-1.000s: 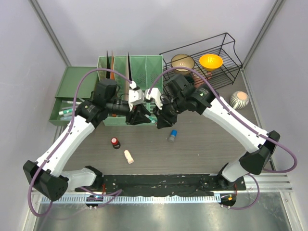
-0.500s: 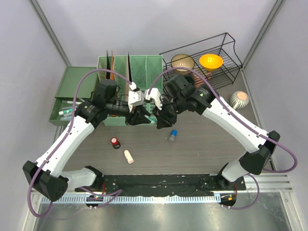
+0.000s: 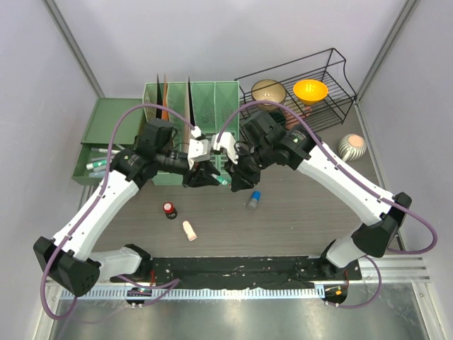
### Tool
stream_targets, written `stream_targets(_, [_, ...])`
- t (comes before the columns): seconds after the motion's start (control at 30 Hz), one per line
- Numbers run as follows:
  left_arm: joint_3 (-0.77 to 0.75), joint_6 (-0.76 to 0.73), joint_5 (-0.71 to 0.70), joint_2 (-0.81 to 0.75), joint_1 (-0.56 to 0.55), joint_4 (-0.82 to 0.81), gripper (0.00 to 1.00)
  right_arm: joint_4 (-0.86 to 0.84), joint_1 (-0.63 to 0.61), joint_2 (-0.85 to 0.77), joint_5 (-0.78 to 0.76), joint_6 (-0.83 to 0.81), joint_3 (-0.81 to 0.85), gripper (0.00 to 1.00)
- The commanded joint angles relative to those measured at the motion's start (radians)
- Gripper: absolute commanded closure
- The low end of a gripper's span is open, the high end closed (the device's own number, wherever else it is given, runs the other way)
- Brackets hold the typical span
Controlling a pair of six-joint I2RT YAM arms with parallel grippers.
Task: Organize the desk
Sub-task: Place the stationery in the drawer.
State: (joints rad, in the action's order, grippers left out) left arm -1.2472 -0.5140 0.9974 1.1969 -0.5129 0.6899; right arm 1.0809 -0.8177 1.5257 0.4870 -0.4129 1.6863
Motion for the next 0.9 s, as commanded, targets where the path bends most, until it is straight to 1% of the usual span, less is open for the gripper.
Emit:
stream_targets(0.0, [-0.023, -0.076, 0.038, -0.007, -0.006, 0.128, 0.67, -0.047, 0.006, -0.025, -0.031, 0.005, 0.052, 0.82])
stream_targets(0.13, [-0.031, -0.107, 0.040, -0.003, -0.007, 0.166, 0.67, -0.035, 0.005, -0.025, -0.036, -0.001, 0.070, 0.82])
stream_targets(0.33, [-0.032, -0.103, 0.044, -0.010, -0.010, 0.160, 0.74, -0.033, 0.006, -0.021, -0.030, -0.001, 0.067, 0.82])
stream_targets(0.4, [-0.037, -0.098, 0.053, -0.008, -0.009, 0.157, 0.80, -0.036, 0.006, -0.021, -0.025, -0.001, 0.062, 0.82])
stream_targets(0.43, [-0.043, -0.090, 0.055, -0.010, -0.009, 0.157, 0.84, -0.035, 0.006, -0.019, -0.025, -0.003, 0.059, 0.82])
stream_targets(0.47, [-0.046, -0.084, 0.059, -0.007, -0.009, 0.157, 1.00, -0.038, 0.006, -0.021, -0.025, -0.001, 0.053, 0.82])
stream_targets(0.5, [-0.050, -0.080, 0.063, -0.007, -0.009, 0.157, 1.00, -0.039, 0.006, -0.021, -0.025, -0.001, 0.050, 0.80])
stream_targets(0.53, [-0.058, -0.077, 0.066, -0.007, -0.009, 0.157, 1.00, -0.039, 0.006, -0.019, -0.025, -0.001, 0.046, 0.74])
stream_targets(0.6, [-0.063, -0.063, 0.069, -0.007, -0.009, 0.155, 1.00, -0.038, 0.006, -0.018, -0.030, -0.006, 0.039, 0.68])
stream_targets(0.63, [-0.067, -0.061, 0.060, -0.007, -0.009, 0.152, 1.00, -0.036, 0.006, -0.018, -0.034, -0.006, 0.036, 0.60])
stream_targets(0.7, [-0.069, -0.055, 0.044, -0.011, -0.009, 0.149, 1.00, -0.035, 0.006, -0.019, -0.060, -0.003, 0.033, 0.54])
stream_targets(0.77, [-0.070, -0.057, 0.023, -0.020, -0.009, 0.148, 1.00, -0.038, 0.006, -0.021, -0.083, 0.003, 0.027, 0.37])
stream_targets(0.8, [-0.070, -0.058, 0.017, -0.025, -0.010, 0.148, 1.00, -0.038, 0.006, -0.024, -0.097, 0.005, 0.024, 0.33])
stream_targets(0.87, [-0.069, -0.064, -0.012, -0.034, -0.009, 0.148, 1.00, -0.038, 0.006, -0.027, -0.108, 0.006, 0.013, 0.30])
